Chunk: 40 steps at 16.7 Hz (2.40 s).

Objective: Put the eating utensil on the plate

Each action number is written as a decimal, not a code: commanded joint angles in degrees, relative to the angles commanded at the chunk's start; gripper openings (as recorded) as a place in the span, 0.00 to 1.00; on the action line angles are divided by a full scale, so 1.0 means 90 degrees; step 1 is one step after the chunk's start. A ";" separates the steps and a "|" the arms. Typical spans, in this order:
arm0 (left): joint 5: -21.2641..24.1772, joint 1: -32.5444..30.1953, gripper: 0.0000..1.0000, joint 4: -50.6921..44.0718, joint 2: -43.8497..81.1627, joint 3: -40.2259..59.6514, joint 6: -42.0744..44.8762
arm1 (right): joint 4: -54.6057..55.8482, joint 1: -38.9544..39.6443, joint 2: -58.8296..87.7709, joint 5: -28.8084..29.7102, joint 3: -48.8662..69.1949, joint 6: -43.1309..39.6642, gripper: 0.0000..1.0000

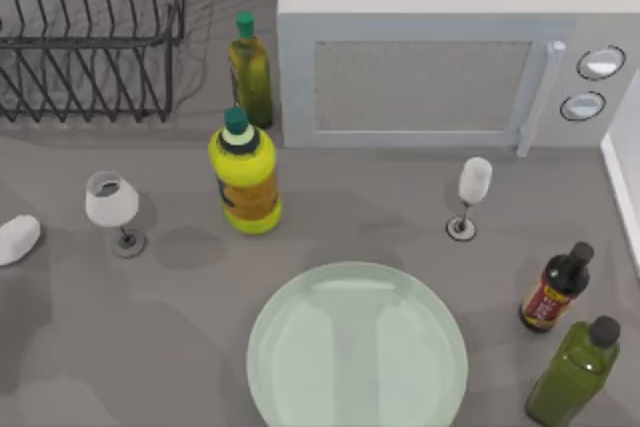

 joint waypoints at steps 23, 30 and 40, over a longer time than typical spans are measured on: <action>0.0001 0.0021 0.00 0.0780 0.0396 -0.0442 0.0028 | 0.0000 0.0000 0.0000 0.0000 0.0000 0.0000 1.00; 0.0144 0.0001 0.00 0.0306 -0.0003 -0.0312 -0.0110 | 0.0000 0.0000 0.0000 0.0000 0.0000 0.0000 1.00; 0.0142 -0.0017 0.00 -0.1992 -0.0784 0.1063 -0.0102 | 0.0000 0.0000 0.0000 0.0000 0.0000 0.0000 1.00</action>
